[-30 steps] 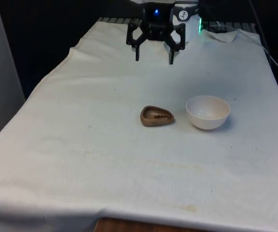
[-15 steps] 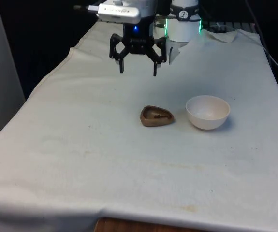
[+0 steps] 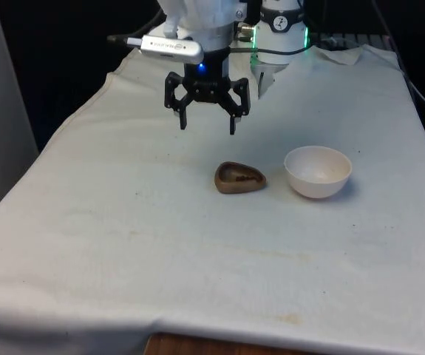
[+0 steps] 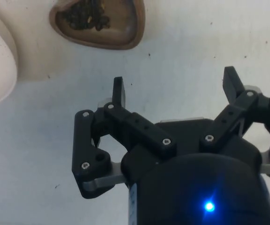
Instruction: Pour the coffee beans from the cup into the bowl.
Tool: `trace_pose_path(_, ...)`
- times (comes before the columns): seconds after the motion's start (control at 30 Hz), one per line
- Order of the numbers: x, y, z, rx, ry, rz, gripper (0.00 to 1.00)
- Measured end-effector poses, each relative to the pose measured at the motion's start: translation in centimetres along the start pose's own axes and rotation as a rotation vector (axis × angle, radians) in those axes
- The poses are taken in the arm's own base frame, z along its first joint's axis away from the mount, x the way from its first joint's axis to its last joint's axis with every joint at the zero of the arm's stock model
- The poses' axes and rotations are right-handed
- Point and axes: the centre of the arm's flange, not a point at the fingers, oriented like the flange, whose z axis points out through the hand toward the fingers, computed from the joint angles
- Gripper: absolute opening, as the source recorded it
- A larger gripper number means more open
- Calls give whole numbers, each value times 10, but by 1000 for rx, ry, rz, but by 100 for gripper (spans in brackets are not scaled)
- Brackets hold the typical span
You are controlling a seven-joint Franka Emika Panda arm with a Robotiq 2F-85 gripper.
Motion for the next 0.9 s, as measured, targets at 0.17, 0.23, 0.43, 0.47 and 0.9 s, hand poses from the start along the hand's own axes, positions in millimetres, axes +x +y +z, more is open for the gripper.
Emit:
trace_pose_path(0.17,0,0,1,0,-2,0,100)
trace_pose_path(0.23,0,0,3,0,-4,4,100)
trace_pose_path(0.43,5,0,22,-10,5,33,100)
trace_pose_path(0.47,5,0,22,-10,5,33,100)
trace_pose_path(0.9,11,-1,49,-24,30,91,100)
